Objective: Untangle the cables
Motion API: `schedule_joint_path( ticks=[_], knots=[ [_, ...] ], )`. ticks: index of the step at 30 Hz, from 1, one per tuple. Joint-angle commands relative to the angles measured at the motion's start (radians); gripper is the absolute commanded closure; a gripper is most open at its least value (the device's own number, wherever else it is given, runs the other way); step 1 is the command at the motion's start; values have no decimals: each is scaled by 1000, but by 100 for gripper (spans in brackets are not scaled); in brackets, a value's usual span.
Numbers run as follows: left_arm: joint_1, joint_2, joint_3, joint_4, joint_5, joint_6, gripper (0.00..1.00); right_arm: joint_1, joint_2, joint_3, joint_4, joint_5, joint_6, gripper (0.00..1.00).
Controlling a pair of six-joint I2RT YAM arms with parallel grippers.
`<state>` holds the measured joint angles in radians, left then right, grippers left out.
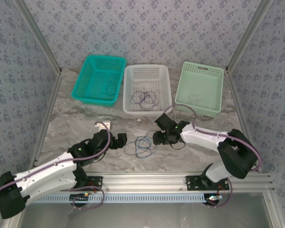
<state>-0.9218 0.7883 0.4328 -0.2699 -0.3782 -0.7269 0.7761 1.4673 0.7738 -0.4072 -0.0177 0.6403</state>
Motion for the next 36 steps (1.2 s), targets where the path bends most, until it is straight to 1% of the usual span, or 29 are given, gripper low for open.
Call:
schedule_joint_path(
  ticks=[1,3,6,8,10,12,17,20,24,27,30,35,36],
  knots=[
    [7,-1,-3,-8,4,-3,1,-11,29,-3,1,-46,43,42],
    [6,0,-3,-8,0,-2,1,-17,36,-12,8,-58,50,43],
    [7,2,-5,-3,0,-3,0,-20,47,-21,19,-81,59,48],
    [7,5,-4,-2,0,-3,1,-20,57,-17,13,-92,56,53],
    [6,7,-3,1,-1,-2,1,-20,56,-20,11,-91,53,61],
    [7,8,-5,0,0,-3,0,-25,48,-32,18,-87,57,66],
    [7,7,-6,4,0,-7,1,-32,39,-52,25,-90,62,68],
    [6,8,-5,5,1,-5,1,-35,34,-61,20,-80,62,75],
    [6,8,-5,4,1,-6,1,-38,3,-65,4,-44,57,89],
    [6,8,-5,3,2,-8,1,-41,-47,-65,-13,-17,45,100],
    [6,9,-6,6,3,-9,0,-38,-128,-69,-36,34,19,100],
    [7,28,-5,17,10,-6,1,-19,-328,-69,-110,187,-2,100],
    [7,32,-4,23,14,-3,0,-13,-369,-68,-121,219,-45,100]
  ],
)
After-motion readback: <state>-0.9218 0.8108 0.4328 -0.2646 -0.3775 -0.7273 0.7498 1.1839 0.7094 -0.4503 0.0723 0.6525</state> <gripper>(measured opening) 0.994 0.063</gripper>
